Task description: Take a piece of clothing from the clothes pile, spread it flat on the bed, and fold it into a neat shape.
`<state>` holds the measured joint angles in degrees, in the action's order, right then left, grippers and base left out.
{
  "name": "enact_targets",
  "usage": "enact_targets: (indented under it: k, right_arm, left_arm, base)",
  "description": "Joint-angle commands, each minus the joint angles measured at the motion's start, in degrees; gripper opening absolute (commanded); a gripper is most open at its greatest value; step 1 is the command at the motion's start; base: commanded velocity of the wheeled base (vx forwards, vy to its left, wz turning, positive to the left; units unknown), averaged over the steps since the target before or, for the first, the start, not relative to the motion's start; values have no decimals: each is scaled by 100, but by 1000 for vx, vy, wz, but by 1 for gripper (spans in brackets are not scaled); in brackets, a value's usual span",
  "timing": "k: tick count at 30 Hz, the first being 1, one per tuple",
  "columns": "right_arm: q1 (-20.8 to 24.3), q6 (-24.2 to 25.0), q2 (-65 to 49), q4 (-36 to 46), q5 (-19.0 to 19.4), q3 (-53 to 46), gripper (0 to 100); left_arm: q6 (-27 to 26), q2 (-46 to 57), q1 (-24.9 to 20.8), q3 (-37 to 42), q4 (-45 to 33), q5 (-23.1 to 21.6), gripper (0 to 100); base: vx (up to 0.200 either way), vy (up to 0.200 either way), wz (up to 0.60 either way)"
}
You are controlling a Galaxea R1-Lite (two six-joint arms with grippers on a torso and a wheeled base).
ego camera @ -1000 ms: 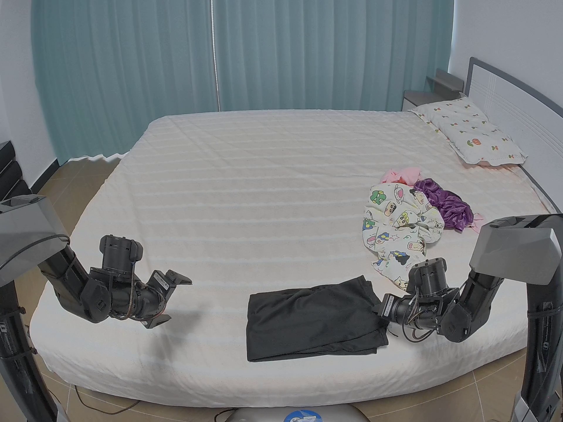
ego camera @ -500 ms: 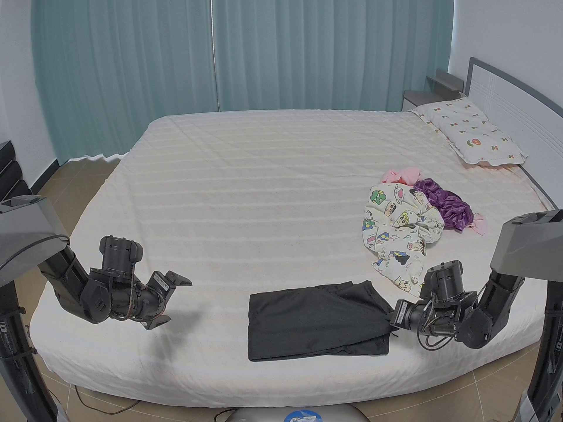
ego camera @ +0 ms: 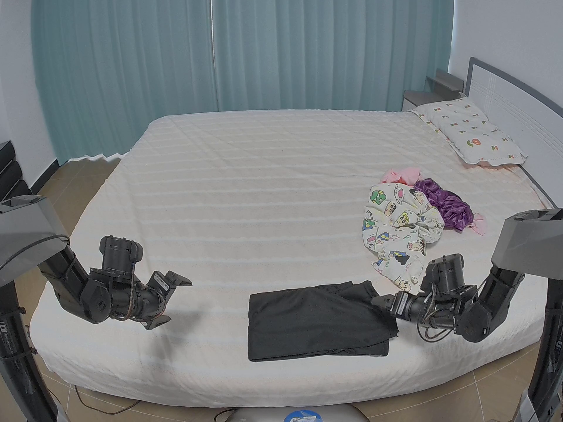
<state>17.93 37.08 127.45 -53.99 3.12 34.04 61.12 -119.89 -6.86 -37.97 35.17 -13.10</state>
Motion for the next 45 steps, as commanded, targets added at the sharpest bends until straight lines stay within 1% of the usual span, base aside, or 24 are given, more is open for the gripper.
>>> enact_targets:
  k: [1, 4, 9, 14, 15, 22, 27, 30, 35, 45]
  right_arm:
    - [44, 1, 350, 143, -40, 727, 100]
    - [123, 1, 887, 354, -92, 1413, 100]
    - [132, -8, 1150, 636, -57, 1923, 100]
    - [105, 1, 1229, 829, -22, 2177, 100]
    - [105, 1, 1229, 829, -22, 2177, 0]
    - [88, 27, 1168, 776, -75, 2116, 0]
    - [70, 379, 992, 767, -154, 2046, 0]
    - [9, 440, 931, 759, -163, 1993, 0]
    - [-150, 449, 887, 759, -163, 1914, 0]
    - [-290, 449, 895, 741, -171, 1729, 0]
  left_arm:
    - [-4, 1, 1, 0, -1, 1, 100]
    - [-4, -8, 1, 0, -1, 1, 100]
    - [5, -8, -8, 0, 7, 10, 100]
    - [5, -8, -8, -8, 7, 10, 100]
    - [5, -8, -8, -8, 7, 10, 100]
    - [5, -8, -8, 0, 7, 10, 100]
    - [5, -8, -8, 9, 7, 10, 100]
    - [5, -8, -8, 9, 7, 10, 100]
    - [5, -8, -8, 9, 7, 10, 100]
    - [5, -8, -8, 9, 7, 10, 100]
  base:
    - [0, 0, 0]
    - [0, 0, 0]
    - [0, 0, 0]
    - [0, 0, 0]
    - [0, 0, 0]
    - [0, 0, 0]
    - [0, 0, 0]
    - [0, 0, 0]
    - [0, 0, 0]
    - [0, 0, 0]
